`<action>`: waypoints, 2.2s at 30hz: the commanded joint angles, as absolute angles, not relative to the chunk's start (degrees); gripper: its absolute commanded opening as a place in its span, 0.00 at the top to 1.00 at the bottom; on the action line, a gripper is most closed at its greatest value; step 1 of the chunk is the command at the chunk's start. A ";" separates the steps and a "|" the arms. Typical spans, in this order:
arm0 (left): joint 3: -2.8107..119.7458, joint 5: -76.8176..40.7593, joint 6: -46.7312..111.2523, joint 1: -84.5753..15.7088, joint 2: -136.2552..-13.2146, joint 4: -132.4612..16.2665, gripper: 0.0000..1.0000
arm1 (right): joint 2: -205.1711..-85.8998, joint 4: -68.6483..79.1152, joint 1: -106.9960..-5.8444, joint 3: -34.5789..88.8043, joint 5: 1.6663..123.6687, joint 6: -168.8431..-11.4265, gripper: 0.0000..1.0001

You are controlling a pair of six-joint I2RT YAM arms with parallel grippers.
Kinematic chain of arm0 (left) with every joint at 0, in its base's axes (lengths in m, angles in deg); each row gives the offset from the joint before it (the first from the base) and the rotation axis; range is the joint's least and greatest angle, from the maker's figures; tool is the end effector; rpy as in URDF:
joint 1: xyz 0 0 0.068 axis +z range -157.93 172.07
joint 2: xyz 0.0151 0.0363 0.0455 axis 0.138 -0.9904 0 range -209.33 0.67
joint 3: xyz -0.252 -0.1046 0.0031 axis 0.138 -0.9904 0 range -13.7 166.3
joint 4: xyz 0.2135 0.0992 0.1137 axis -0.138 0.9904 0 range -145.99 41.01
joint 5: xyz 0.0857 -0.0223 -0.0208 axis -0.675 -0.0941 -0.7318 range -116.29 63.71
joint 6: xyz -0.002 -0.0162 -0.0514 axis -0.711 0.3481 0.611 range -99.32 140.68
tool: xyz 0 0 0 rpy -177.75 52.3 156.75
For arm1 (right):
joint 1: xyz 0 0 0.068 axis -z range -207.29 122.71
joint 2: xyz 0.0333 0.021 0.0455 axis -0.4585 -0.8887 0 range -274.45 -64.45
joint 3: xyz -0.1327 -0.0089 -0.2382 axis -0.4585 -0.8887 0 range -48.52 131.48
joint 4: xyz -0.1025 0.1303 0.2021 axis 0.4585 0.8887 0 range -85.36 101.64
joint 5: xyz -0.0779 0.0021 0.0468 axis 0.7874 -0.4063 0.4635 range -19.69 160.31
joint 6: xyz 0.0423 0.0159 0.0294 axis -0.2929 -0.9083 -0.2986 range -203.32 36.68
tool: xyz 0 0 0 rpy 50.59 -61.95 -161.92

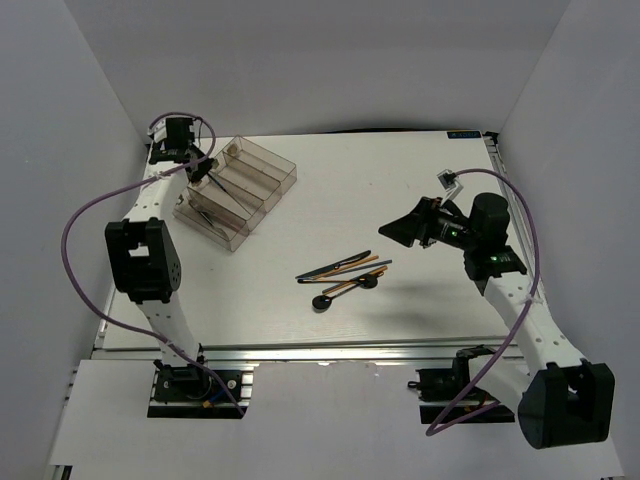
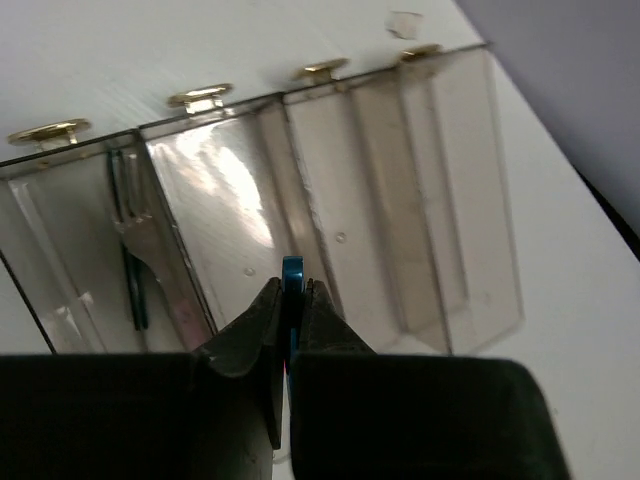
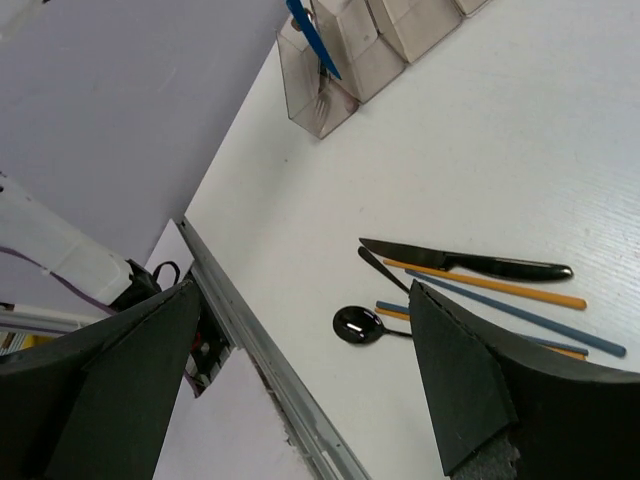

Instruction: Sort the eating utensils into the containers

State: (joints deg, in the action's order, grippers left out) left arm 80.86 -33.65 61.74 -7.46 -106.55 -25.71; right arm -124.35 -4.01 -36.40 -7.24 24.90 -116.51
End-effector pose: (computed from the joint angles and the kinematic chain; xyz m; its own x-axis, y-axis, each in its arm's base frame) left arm 0.4304 0.0080 0.2961 -0.4467 -0.6552 -0.6093 -0.5243 0.7435 -0.4151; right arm 0.2293 0.0626 0.3034 -0.5829 0.2958 -0.7568 -0.5790 0.5023 0.6423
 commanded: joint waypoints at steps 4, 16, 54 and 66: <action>86.41 -44.13 67.35 -7.50 -110.06 -26.63 1.00 | -120.18 2.18 -36.35 -8.44 25.76 -113.90 0.11; 83.24 -38.60 71.04 -1.70 -110.69 -30.24 1.00 | -121.14 2.09 -36.43 -9.32 25.13 -113.12 0.11; 87.98 -31.21 60.43 -2.92 -104.28 -25.86 0.02 | -128.69 18.85 -45.73 0.24 48.99 -106.09 0.11; 56.55 -26.38 46.88 -3.54 -70.65 -26.63 0.02 | -140.21 33.82 -64.90 14.67 92.62 -109.42 0.11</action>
